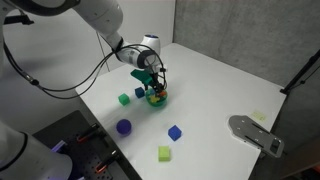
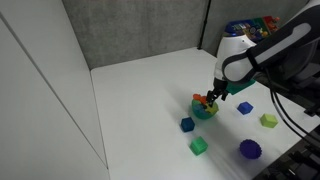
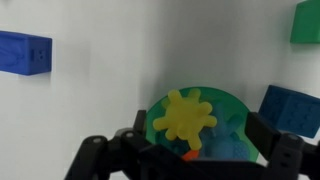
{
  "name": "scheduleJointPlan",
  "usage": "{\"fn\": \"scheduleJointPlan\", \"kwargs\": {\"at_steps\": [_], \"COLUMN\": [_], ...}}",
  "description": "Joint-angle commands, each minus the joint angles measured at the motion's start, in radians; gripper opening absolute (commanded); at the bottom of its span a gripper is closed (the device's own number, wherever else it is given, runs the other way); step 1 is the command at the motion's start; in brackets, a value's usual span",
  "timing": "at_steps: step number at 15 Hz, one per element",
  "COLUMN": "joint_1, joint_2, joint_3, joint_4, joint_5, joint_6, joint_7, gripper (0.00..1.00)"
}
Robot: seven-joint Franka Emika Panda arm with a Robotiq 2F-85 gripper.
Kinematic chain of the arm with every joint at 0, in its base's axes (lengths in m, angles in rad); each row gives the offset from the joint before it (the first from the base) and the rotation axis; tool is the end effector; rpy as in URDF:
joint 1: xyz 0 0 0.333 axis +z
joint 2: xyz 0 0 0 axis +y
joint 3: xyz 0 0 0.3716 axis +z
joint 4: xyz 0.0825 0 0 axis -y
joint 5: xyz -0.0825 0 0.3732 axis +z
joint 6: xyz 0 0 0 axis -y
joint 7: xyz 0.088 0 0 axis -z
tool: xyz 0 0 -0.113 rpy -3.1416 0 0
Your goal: Remove the yellow toy from the bowl and put it on the table
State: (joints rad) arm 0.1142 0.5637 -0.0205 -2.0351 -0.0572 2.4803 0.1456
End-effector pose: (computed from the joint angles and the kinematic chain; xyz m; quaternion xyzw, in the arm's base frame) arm 0.6030 0.0572 0.2035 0.9980 -0.0011 -0.0562 0.0287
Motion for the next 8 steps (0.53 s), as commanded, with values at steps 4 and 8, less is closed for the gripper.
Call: {"fn": "scheduleJointPlan", "kwargs": {"at_steps": [4,8], "joint_1": [0.049,0.073], "joint_2": [0.116,0.132], "joint_3": [-0.044,-0.063], "joint_4": [0.097,0.108], "joint_5": [-0.041,-0.048], "joint_6": [0.032,0.026], "joint_7": [0.075,0.091], "gripper": [1.00,0.58]}}
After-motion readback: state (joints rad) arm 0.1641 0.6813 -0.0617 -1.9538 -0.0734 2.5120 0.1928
